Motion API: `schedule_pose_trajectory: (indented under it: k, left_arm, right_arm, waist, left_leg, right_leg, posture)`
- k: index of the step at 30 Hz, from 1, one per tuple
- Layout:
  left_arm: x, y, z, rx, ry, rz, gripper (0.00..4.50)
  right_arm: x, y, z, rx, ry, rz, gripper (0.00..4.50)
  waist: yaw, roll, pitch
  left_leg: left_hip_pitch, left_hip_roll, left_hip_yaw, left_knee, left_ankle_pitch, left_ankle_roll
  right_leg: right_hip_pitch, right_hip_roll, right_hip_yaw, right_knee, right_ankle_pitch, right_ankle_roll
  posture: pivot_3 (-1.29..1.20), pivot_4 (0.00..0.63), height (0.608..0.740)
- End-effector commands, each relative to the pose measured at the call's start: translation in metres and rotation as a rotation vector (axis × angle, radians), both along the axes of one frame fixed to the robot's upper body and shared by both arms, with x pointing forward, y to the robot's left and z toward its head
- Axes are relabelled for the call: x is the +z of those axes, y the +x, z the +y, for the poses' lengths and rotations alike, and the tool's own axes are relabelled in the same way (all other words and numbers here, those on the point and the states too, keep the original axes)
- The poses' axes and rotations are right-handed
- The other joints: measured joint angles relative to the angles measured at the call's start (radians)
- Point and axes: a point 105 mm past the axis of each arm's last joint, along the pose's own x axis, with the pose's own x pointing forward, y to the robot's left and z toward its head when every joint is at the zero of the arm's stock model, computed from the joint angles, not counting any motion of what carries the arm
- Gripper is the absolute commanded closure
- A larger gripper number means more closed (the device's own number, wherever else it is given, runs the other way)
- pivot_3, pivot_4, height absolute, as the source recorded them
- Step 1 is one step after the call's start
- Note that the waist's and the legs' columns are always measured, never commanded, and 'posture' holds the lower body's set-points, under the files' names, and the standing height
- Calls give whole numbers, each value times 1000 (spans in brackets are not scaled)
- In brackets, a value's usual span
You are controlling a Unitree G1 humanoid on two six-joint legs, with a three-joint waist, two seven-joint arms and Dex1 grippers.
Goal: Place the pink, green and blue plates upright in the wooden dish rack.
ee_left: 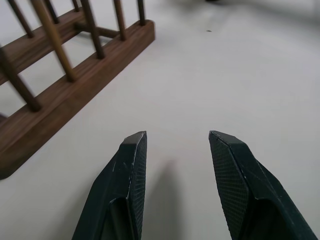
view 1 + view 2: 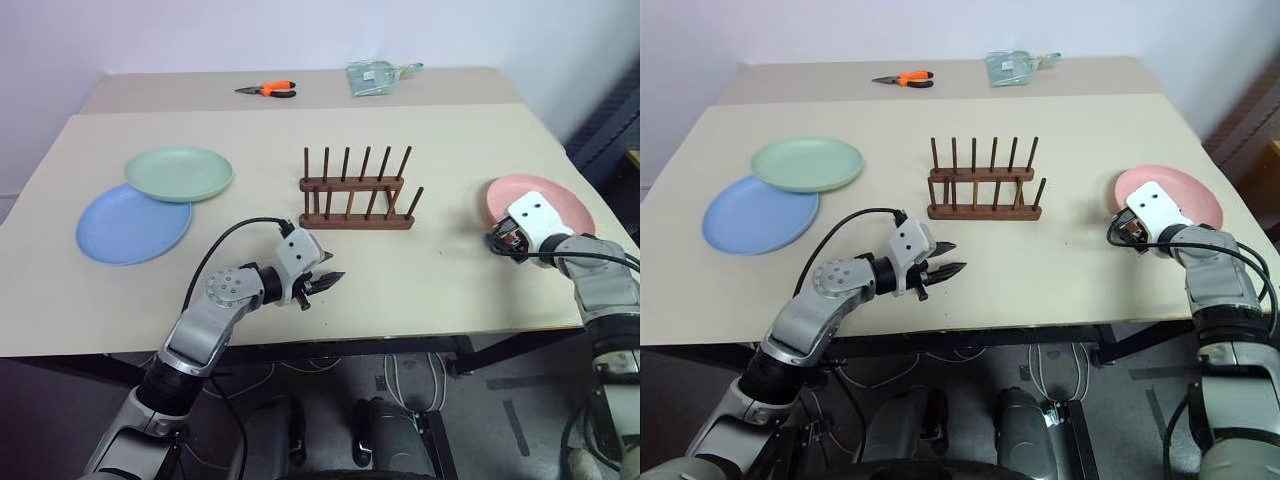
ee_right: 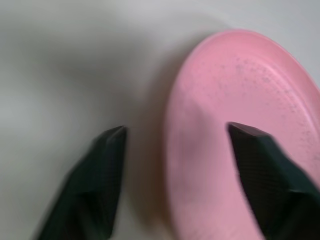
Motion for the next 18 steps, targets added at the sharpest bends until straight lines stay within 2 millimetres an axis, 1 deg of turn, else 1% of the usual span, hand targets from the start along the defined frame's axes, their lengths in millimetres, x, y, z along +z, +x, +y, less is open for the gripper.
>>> schedule_pose_trajectory:
  k: [1, 3, 5, 7, 8, 10, 11, 12, 14, 16, 17, 18]
  left_arm:
    - [11, -1, 3, 6, -10, -41, 2497]
    - [10, -1, 5, 17, -5, -40, 2497]
    - [9, 0, 8, 34, -6, -38, 2497]
    - [8, 0, 12, 49, -7, -29, 2497]
    - [8, -1, 15, 54, -8, -26, 2497]
    - [7, -1, 20, 71, -10, -20, 2497]
    - [6, -2, 22, 76, -9, -18, 2497]
    - [6, -2, 24, 80, -8, -16, 2497]
    - [5, -2, 28, 89, -8, -10, 2497]
    - [4, -1, 31, 91, -5, -8, 2497]
    - [4, -1, 31, 89, -6, -7, 2497]
    - [5, 0, 31, 87, -7, -7, 2497]
  right_arm:
    - [10, 5, -5, -5, -28, -45, 3368]
    - [18, 7, -1, 15, -43, -85, 4393]
    - [40, 8, 10, 80, -89, -174, 4453]
    - [79, 7, 38, 195, -65, -337, 4453]
    - [100, 3, 52, 244, -3, -400, 4453]
    - [142, -10, 81, 342, 190, -486, 4453]
    - [161, -18, 92, 382, 318, -516, 4453]
    - [179, -27, 104, 427, 462, -536, 4453]
    - [212, -51, 130, 581, 774, -536, 4453]
    - [231, -72, 151, 727, 1018, -488, 4453]
    - [236, -77, 159, 770, 1103, -460, 4453]
    - [238, -78, 164, 781, 1165, -429, 4453]
  waist:
    - [1, 0, 0]
    - [-1, 0, 0]
    - [-2, 1, 0]
    - [-5, 2, 1]
    - [-7, 4, 2]
    - [-8, 6, 3]
    - [-5, 6, 3]
    - [-2, 6, 3]
    - [2, 6, 3]
    - [9, 5, 3]
    - [12, 5, 2]
    - [14, 5, 2]
  left_leg:
    - [0, 0, 0, 0, 0, 0]
    - [0, 0, 0, 0, 0, 0]
    - [0, 0, 0, 0, 0, 0]
    - [0, 0, 0, 0, 0, 0]
    - [0, 1, 0, 0, 0, -1]
    - [0, 1, 0, -1, 1, -1]
    - [0, 1, 0, -1, 1, -1]
    - [0, 1, 0, -1, 1, -1]
    - [0, 1, -1, -1, 0, -1]
    - [-1, 1, -3, 0, 0, -1]
    - [-1, 1, -3, -1, -1, 0]
    - [-1, 1, -3, -1, -1, 0]
  right_leg:
    - [0, 0, 0, 0, 0, 0]
    - [0, 0, 0, 0, 0, 0]
    - [0, 0, 0, 0, 0, 0]
    - [0, 0, 0, 0, 0, 0]
    - [-1, 0, 0, 0, 0, 0]
    - [-1, 0, 1, 1, 0, 0]
    - [-1, 0, 1, 1, 0, 0]
    - [-1, 0, 1, 1, 0, 0]
    - [-1, 0, 0, 1, 0, 0]
    - [-1, -1, -1, 0, 0, 0]
    - [0, -1, -1, -1, 0, 0]
    - [0, -2, -1, -1, 0, 0]
  posture:
    - [0, 150, 740]
    - [0, 150, 740]
    - [0, 150, 740]
    - [0, 150, 740]
    - [0, 150, 740]
    - [0, 150, 740]
    - [0, 150, 740]
    - [0, 150, 740]
    - [0, 150, 740]
    - [0, 150, 740]
    - [0, 150, 740]
    - [0, 150, 740]
